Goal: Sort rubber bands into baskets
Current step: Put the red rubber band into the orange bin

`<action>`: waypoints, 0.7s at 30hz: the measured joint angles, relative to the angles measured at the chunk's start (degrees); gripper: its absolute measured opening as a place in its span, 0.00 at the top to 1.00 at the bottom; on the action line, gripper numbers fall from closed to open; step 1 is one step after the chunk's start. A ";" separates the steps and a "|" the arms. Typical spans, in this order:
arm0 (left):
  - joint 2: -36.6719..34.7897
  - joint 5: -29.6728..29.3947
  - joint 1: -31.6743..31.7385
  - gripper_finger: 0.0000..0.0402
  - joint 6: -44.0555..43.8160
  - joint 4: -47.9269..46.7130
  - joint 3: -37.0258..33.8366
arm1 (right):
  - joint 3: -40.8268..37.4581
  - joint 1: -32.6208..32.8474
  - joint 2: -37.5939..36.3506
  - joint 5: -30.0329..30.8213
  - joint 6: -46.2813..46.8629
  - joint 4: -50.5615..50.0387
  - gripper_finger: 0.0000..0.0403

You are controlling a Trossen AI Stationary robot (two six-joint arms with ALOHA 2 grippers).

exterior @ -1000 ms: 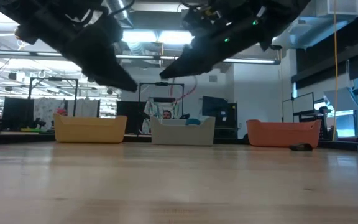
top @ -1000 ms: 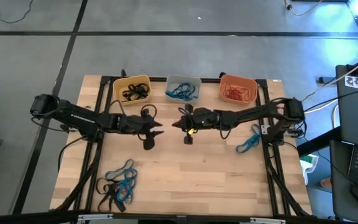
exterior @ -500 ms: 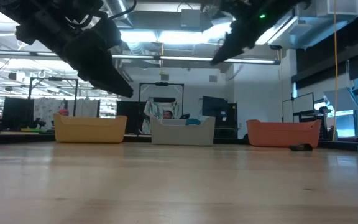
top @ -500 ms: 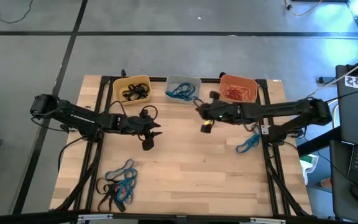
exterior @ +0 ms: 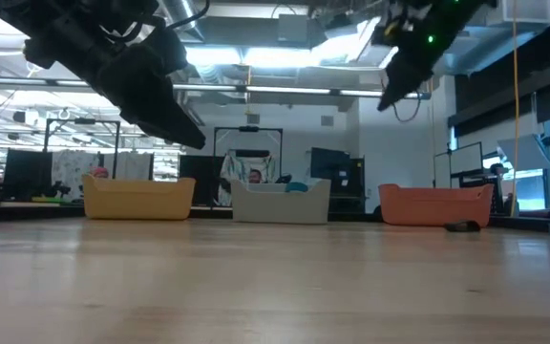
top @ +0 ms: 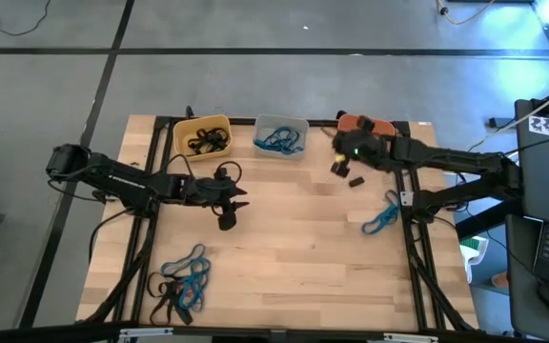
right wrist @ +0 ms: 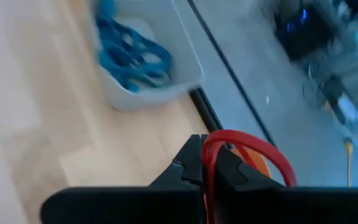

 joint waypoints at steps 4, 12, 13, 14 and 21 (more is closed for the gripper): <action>0.00 0.00 0.00 0.61 0.02 -0.01 0.00 | 0.00 -9.12 0.51 -6.45 -0.01 -0.90 0.99; 0.00 -0.01 0.00 0.61 0.07 -0.01 0.00 | 0.00 -23.06 2.39 -15.32 0.18 -1.39 0.99; 0.00 0.00 0.00 0.61 0.07 -0.01 0.00 | 0.00 -24.28 2.91 -16.32 0.40 -1.55 0.99; 0.00 -0.01 0.00 0.61 0.07 -0.03 0.00 | 0.00 -25.39 3.53 -17.12 0.57 -1.77 0.99; 0.00 -0.02 0.00 0.61 0.09 -0.02 0.00 | 0.00 -30.10 9.35 -20.58 1.59 -2.17 0.99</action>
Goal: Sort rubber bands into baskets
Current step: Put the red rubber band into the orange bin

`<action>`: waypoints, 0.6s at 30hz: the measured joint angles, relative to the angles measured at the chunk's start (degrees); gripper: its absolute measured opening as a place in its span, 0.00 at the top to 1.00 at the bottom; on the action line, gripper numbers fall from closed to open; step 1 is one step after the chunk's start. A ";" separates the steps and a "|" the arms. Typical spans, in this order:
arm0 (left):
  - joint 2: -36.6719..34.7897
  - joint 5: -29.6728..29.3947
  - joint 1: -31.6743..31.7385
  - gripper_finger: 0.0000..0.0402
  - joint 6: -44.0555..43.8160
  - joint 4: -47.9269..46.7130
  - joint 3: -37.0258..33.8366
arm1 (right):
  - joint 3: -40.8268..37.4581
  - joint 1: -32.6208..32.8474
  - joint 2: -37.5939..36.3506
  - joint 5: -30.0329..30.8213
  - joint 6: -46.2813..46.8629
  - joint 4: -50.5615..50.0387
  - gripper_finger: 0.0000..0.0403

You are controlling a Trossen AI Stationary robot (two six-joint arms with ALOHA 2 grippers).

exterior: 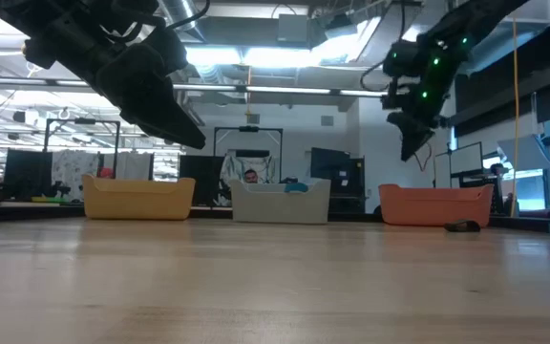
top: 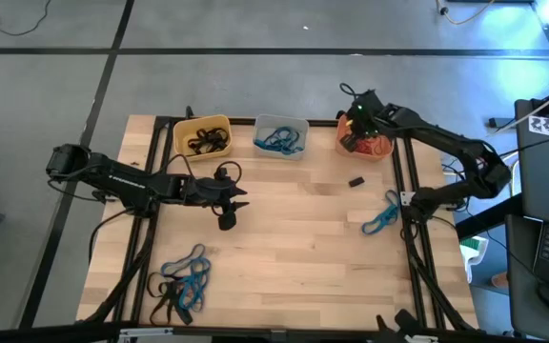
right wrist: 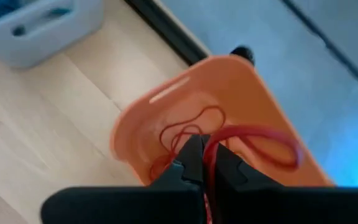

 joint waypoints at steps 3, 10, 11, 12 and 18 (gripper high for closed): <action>0.00 0.00 0.00 0.61 0.07 0.01 0.00 | 0.00 -1.32 2.92 -0.21 0.05 0.07 0.99; 0.00 0.00 0.00 0.61 0.09 -0.01 0.00 | 0.00 -2.17 8.84 0.86 0.42 0.05 0.99; 0.00 0.00 0.00 0.61 0.09 -0.01 0.00 | 0.00 -2.08 9.36 1.49 0.53 0.04 0.98; 0.00 -0.02 0.00 0.61 0.09 0.01 0.00 | 0.00 -2.08 9.78 2.15 0.52 0.02 0.98; 0.00 0.00 0.00 0.61 0.07 -0.01 0.00 | 0.00 -2.08 10.04 2.33 0.33 -1.77 0.82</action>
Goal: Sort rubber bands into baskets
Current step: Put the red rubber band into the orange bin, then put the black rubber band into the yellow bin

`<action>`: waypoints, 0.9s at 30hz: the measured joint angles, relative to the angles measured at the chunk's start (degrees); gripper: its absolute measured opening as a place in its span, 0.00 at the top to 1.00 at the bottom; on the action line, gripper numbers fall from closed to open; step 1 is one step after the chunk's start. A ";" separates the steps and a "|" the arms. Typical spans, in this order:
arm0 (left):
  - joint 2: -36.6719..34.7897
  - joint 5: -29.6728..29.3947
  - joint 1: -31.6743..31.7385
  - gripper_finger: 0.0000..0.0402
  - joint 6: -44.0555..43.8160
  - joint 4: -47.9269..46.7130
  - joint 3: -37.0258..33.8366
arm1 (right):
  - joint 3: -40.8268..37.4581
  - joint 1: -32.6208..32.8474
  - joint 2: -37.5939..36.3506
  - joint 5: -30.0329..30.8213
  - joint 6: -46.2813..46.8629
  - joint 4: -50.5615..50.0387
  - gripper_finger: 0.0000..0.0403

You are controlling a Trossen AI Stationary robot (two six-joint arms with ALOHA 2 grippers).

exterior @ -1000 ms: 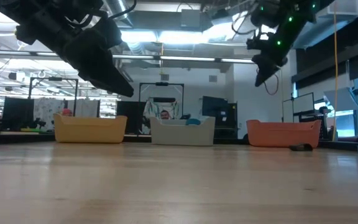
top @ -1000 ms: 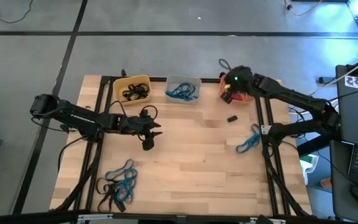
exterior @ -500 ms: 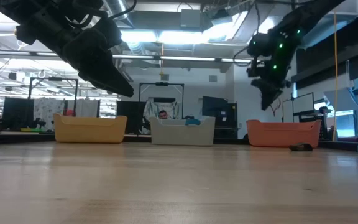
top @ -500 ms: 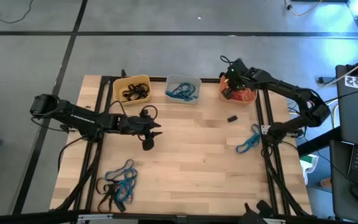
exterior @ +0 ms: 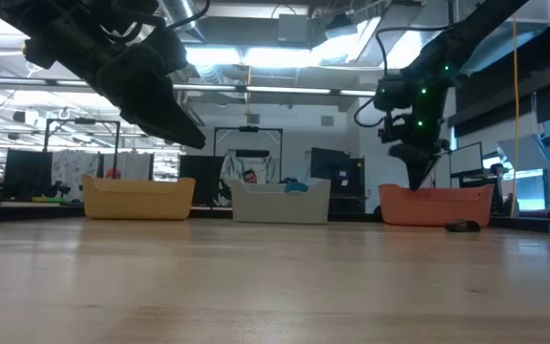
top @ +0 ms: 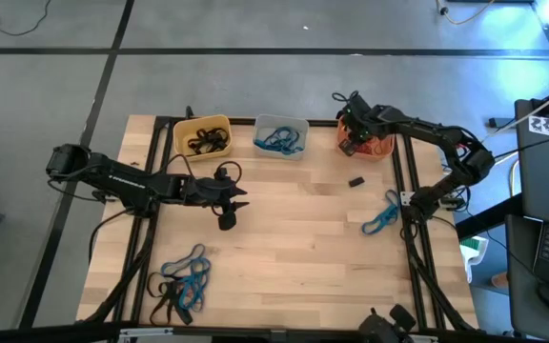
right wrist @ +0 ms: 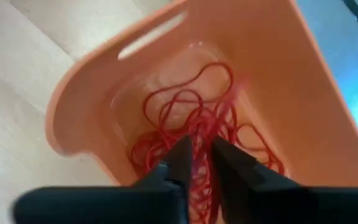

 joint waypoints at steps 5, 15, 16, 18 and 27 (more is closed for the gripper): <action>0.00 0.00 0.00 0.61 -0.02 0.00 0.00 | 0.00 0.00 -0.05 0.01 -0.43 -3.98 0.63; 0.00 0.00 0.00 0.61 -0.07 0.00 0.00 | 2.37 0.42 -0.11 -5.17 0.91 -15.93 0.47; 0.00 -0.01 0.00 0.61 -0.07 0.01 0.00 | 2.62 0.81 -0.13 -6.39 1.01 -16.46 0.47; 0.00 -0.02 0.00 0.61 -0.10 0.02 0.00 | 2.95 2.01 -0.26 -7.52 1.10 -17.64 0.47; 0.02 -0.02 0.00 0.61 -0.31 0.00 0.00 | 2.84 11.36 -3.54 -7.04 2.85 -22.52 0.47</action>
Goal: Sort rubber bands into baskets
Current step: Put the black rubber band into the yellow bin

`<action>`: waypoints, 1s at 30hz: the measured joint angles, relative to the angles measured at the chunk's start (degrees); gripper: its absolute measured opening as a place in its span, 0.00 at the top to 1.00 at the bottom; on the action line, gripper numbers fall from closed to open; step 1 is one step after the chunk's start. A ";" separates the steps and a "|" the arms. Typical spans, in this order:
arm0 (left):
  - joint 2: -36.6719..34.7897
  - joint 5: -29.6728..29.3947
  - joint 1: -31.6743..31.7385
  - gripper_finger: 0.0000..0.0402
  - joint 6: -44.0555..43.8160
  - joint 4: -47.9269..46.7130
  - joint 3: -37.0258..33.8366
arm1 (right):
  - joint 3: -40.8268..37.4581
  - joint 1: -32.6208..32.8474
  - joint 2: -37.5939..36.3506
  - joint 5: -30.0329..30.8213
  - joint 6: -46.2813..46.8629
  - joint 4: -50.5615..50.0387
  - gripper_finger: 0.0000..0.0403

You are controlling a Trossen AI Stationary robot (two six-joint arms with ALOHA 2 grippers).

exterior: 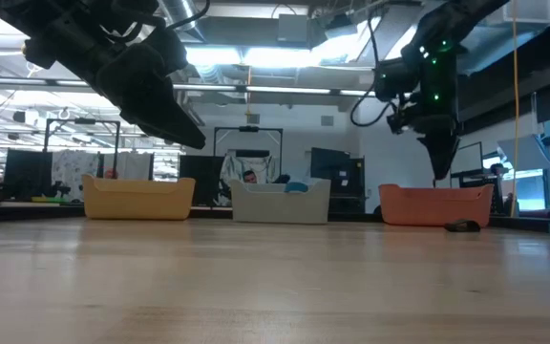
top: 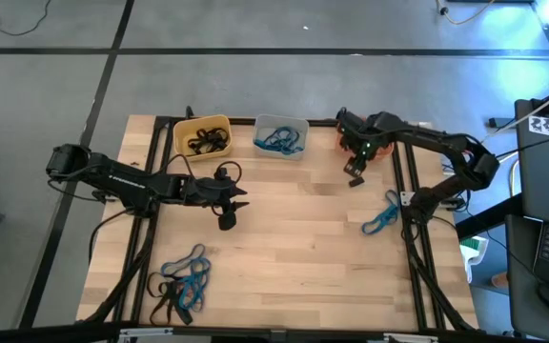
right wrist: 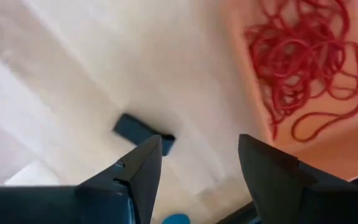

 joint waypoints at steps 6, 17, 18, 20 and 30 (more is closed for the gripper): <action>0.00 0.00 0.00 0.61 -0.18 0.03 -0.03 | -5.64 4.89 -0.79 -0.05 -6.46 3.97 0.47; 0.02 0.00 0.00 0.61 -0.42 1.11 -0.52 | -15.89 5.89 -0.79 1.46 -9.60 13.43 0.47; 0.02 0.00 0.00 0.61 -0.42 1.09 -0.52 | -16.64 5.93 -0.79 1.02 -9.96 14.55 0.47; 0.02 0.00 0.00 0.61 -0.50 1.14 -0.52 | -17.90 5.96 -0.79 0.98 -10.29 16.56 0.47; 0.02 0.00 0.00 0.61 -0.70 1.20 -0.52 | -19.91 5.93 -0.57 -1.49 -9.25 18.11 0.62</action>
